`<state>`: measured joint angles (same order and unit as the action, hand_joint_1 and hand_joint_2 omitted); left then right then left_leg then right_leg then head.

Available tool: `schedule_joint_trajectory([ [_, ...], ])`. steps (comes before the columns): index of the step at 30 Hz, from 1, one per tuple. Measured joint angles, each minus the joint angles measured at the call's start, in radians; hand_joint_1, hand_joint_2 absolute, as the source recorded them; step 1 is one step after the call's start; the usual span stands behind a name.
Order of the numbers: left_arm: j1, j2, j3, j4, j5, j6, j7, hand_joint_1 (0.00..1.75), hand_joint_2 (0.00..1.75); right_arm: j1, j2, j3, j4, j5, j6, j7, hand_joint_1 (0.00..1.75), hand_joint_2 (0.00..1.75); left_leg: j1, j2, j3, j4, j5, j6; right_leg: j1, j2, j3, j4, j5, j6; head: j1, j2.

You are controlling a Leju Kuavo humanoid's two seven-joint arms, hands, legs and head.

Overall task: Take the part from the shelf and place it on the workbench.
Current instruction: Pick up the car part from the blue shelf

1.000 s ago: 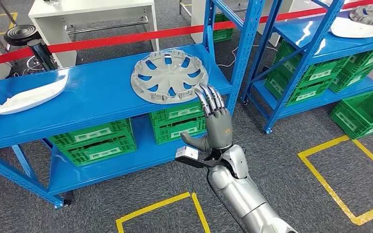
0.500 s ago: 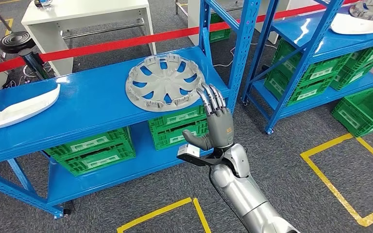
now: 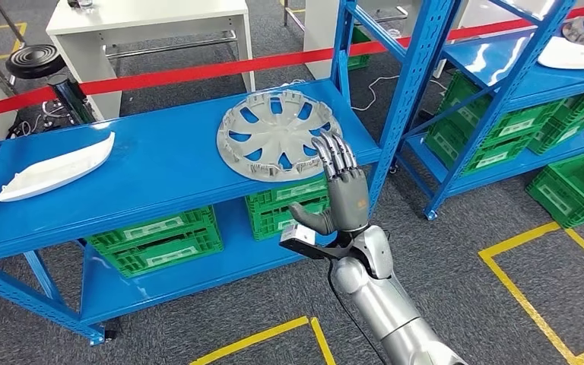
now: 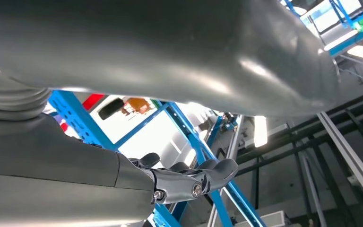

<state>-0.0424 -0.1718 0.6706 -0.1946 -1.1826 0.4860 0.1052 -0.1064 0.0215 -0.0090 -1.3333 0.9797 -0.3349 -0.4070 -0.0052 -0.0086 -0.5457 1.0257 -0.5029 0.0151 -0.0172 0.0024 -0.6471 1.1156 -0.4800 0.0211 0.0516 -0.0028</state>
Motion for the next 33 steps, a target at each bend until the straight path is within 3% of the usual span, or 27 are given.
schedule_joint_trajectory([
  [2, -0.001, 0.001, 0.000, 0.000, -0.003, 0.000, -0.004, 0.00, 0.00, 0.000, -0.002, -0.002, 0.001, -0.016, 0.009, -0.014, 0.00, 0.00, -0.003, -0.002, 0.005, 0.003, -0.014, -0.010, 0.004, 0.000, 0.030, -0.067, 0.017, -0.008, -0.001, 0.000],
  [6, -0.004, 0.004, 0.000, -0.001, -0.003, -0.001, -0.008, 0.00, 0.00, 0.002, -0.006, -0.003, 0.001, -0.037, 0.023, -0.027, 0.00, 0.00, 0.000, 0.002, 0.009, 0.015, -0.032, -0.035, 0.004, 0.003, 0.046, -0.078, 0.008, -0.031, -0.002, 0.000],
  [8, -0.005, 0.005, 0.000, -0.002, -0.003, -0.002, -0.008, 0.00, 0.00, 0.003, -0.006, -0.004, 0.001, -0.038, 0.025, -0.029, 0.00, 0.00, 0.004, 0.004, -0.033, 0.102, -0.072, -0.045, 0.000, 0.003, 0.058, -0.082, 0.003, -0.042, -0.005, 0.000],
  [10, -0.005, 0.006, 0.000, -0.002, -0.003, -0.004, -0.007, 0.00, 0.00, 0.004, -0.007, -0.004, 0.001, -0.039, 0.027, -0.030, 0.00, 0.00, 0.008, 0.004, -0.110, 0.229, -0.117, -0.053, -0.001, 0.006, 0.068, -0.082, -0.007, -0.047, -0.006, 0.000],
  [11, -0.004, 0.006, 0.000, -0.002, -0.003, -0.005, -0.007, 0.00, 0.00, 0.005, -0.007, -0.004, 0.002, -0.039, 0.027, -0.030, 0.00, 0.00, 0.010, 0.004, -0.138, 0.267, -0.119, -0.055, -0.001, 0.010, 0.073, -0.082, -0.012, -0.047, -0.006, 0.000],
  [12, -0.003, 0.007, 0.000, -0.001, -0.003, -0.006, -0.007, 0.00, 0.00, 0.005, -0.007, -0.004, 0.002, -0.039, 0.027, -0.030, 0.00, 0.00, 0.011, 0.003, -0.149, 0.267, -0.099, -0.056, -0.001, 0.016, 0.080, -0.082, -0.017, -0.046, -0.007, 0.000],
  [14, -0.001, 0.008, 0.000, -0.001, -0.003, -0.007, -0.007, 0.00, 0.00, 0.006, -0.007, -0.004, 0.002, -0.039, 0.028, -0.031, 0.00, 0.00, 0.012, -0.006, -0.117, 0.163, -0.014, -0.053, -0.002, 0.030, 0.095, -0.082, -0.028, -0.041, -0.007, 0.000],
  [16, 0.000, 0.010, 0.000, -0.001, -0.002, -0.008, -0.010, 0.00, 0.00, 0.004, -0.007, -0.004, 0.002, -0.038, 0.029, -0.033, 0.00, 0.00, 0.011, -0.033, -0.068, 0.043, 0.040, -0.047, -0.002, 0.046, 0.103, -0.082, -0.038, -0.033, -0.007, 0.000],
  [18, 0.000, 0.011, 0.000, -0.001, 0.000, -0.009, -0.014, 0.00, 0.00, 0.003, -0.007, -0.004, 0.002, -0.038, 0.029, -0.035, 0.00, 0.00, 0.007, -0.041, -0.047, 0.005, 0.039, -0.040, -0.004, 0.061, 0.102, -0.085, -0.043, -0.020, -0.007, 0.000],
  [20, 0.000, 0.011, 0.000, -0.001, 0.000, -0.009, -0.016, 0.00, 0.00, 0.003, -0.007, -0.004, 0.001, -0.037, 0.029, -0.036, 0.00, 0.00, 0.007, -0.026, -0.037, -0.005, 0.038, -0.028, -0.007, 0.070, 0.105, -0.090, -0.044, -0.007, -0.006, 0.000],
  [22, -0.001, 0.011, 0.000, -0.002, 0.001, -0.009, -0.018, 0.00, 0.00, 0.001, -0.008, -0.004, 0.001, -0.038, 0.029, -0.037, 0.00, 0.00, 0.011, -0.013, -0.023, -0.019, 0.038, -0.014, -0.005, 0.047, 0.092, -0.056, -0.060, 0.002, -0.003, 0.000],
  [24, -0.001, 0.011, 0.000, -0.002, 0.001, -0.009, -0.022, 0.00, 0.00, 0.000, -0.008, -0.003, 0.002, -0.038, 0.029, -0.038, 0.00, 0.00, 0.011, -0.004, -0.012, -0.025, 0.032, -0.004, -0.003, 0.017, 0.029, 0.055, -0.103, 0.008, 0.000, 0.000],
  [26, 0.000, 0.011, 0.000, -0.002, 0.002, -0.010, -0.025, 0.00, 0.00, 0.003, -0.008, -0.003, 0.003, -0.038, 0.030, -0.038, 0.00, 0.00, 0.009, 0.004, -0.004, -0.023, 0.022, -0.001, -0.003, 0.011, -0.048, 0.168, -0.132, 0.012, 0.001, 0.000],
  [27, 0.001, 0.011, 0.001, -0.002, 0.002, -0.010, -0.026, 0.00, 0.00, 0.005, -0.008, -0.003, 0.004, -0.038, 0.030, -0.038, 0.00, 0.00, 0.009, 0.006, 0.001, -0.022, 0.016, -0.002, -0.004, 0.010, -0.067, 0.184, -0.121, 0.013, 0.002, 0.000],
  [28, 0.001, 0.011, 0.001, -0.001, 0.003, -0.011, -0.026, 0.00, 0.00, 0.005, -0.008, -0.003, 0.004, -0.038, 0.030, -0.038, 0.00, 0.00, 0.009, 0.007, 0.008, -0.020, 0.010, -0.003, -0.004, 0.009, -0.066, 0.161, -0.089, 0.013, 0.002, 0.000],
  [30, 0.001, 0.011, 0.001, -0.001, 0.004, -0.012, -0.025, 0.00, 0.00, 0.002, -0.008, -0.003, 0.005, -0.039, 0.030, -0.038, 0.00, 0.00, 0.009, 0.009, 0.020, -0.014, -0.007, -0.009, -0.005, 0.001, -0.021, 0.041, -0.009, 0.012, 0.002, 0.000],
  [31, 0.000, 0.011, 0.001, -0.001, 0.004, -0.012, -0.025, 0.00, 0.00, 0.001, -0.008, -0.003, 0.006, -0.039, 0.030, -0.038, 0.00, 0.00, 0.007, 0.009, 0.023, -0.009, -0.016, -0.014, -0.003, -0.002, 0.004, -0.014, 0.012, 0.009, 0.002, 0.000],
  [33, -0.002, 0.012, 0.001, -0.001, 0.004, -0.012, -0.024, 0.00, 0.00, -0.001, -0.008, -0.002, 0.008, -0.039, 0.031, -0.037, 0.00, 0.00, 0.003, 0.009, 0.025, -0.006, -0.029, -0.025, 0.000, -0.005, 0.029, -0.062, 0.014, -0.004, 0.000, 0.000],
])
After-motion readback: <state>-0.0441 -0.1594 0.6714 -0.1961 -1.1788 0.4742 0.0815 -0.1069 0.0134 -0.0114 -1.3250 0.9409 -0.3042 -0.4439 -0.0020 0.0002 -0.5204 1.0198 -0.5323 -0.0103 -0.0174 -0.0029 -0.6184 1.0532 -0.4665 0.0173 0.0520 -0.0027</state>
